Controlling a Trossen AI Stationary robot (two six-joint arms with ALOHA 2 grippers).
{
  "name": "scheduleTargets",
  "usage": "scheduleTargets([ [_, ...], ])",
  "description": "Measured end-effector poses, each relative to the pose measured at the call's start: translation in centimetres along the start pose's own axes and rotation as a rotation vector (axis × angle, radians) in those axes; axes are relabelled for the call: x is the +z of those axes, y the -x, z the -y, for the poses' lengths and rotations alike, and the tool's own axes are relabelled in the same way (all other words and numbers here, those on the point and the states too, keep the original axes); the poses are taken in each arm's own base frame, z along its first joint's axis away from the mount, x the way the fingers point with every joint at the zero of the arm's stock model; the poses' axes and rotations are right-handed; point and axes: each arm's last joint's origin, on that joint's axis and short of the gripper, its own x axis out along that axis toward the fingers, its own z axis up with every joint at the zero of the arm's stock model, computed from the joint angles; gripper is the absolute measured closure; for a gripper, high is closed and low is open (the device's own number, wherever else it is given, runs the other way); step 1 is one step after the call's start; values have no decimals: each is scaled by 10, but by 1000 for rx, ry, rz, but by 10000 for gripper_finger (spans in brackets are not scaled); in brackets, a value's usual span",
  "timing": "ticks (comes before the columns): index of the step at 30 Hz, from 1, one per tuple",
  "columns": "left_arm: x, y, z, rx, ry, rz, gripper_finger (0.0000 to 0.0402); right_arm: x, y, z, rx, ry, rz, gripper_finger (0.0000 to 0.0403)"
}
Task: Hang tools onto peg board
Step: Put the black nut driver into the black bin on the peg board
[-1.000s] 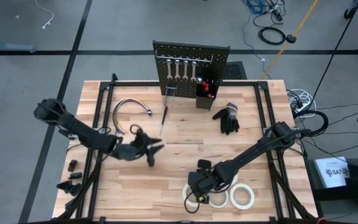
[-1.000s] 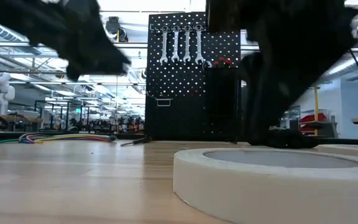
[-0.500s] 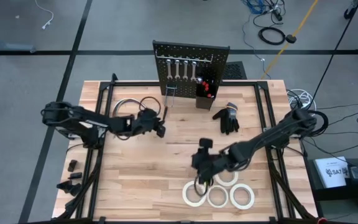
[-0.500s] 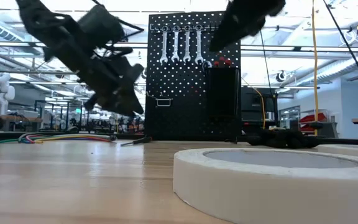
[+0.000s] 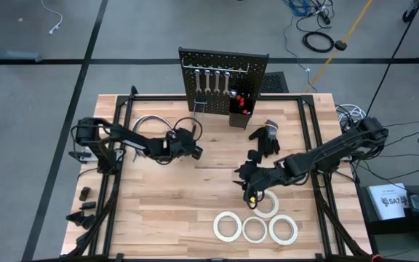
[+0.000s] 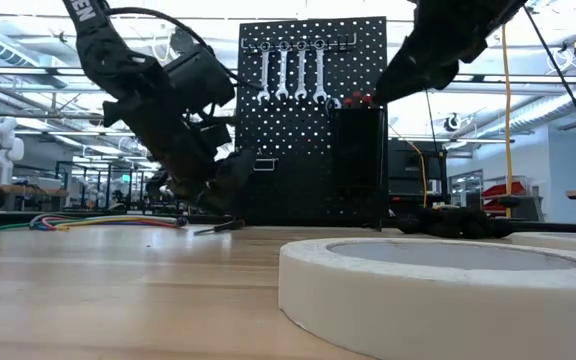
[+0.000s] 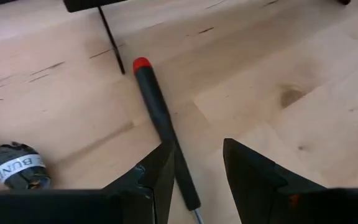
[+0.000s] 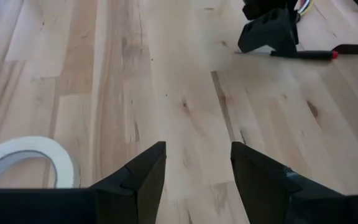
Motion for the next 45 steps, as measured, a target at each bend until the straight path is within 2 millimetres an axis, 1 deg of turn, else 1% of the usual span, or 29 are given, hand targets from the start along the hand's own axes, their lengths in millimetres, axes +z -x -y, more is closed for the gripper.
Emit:
scheduleTargets([
  [3,-4,-4,0,14,-2,-8,263,-1,1,2,-2,9,0,227],
  [10,-21,-20,-1,44,-23,-46,263,1,-1,6,-15,17,1,227],
  [13,-24,-21,-1,51,-35,-60,267,1,-1,6,-16,15,1,227],
  [15,-26,-20,-1,39,-45,-79,279,1,-1,6,-16,13,1,227],
  [17,-27,-19,1,12,-48,-99,300,1,-1,6,-16,12,1,227],
  [22,-32,-14,7,-21,-72,-113,377,1,-1,6,-15,1,1,227],
  [23,-34,-13,9,-31,-79,-115,385,1,-1,6,-15,-6,0,227],
  [28,-40,-3,19,-91,-106,-132,379,1,0,5,-10,-14,0,227],
  [32,-40,13,29,-208,-128,-152,378,1,0,5,-9,-39,1,227],
  [35,-34,32,39,-350,-166,-161,382,1,-1,4,-11,-59,8,227],
  [37,-23,48,47,-461,-178,-102,384,0,-3,4,-32,-68,25,227],
  [40,-4,73,55,-572,-185,25,384,-12,-7,4,-60,-82,68,227],
  [42,4,89,58,-629,-199,84,385,-19,-9,5,-49,-111,102,227],
  [45,18,109,59,-703,-217,188,385,-21,-10,2,12,-164,184,227],
])
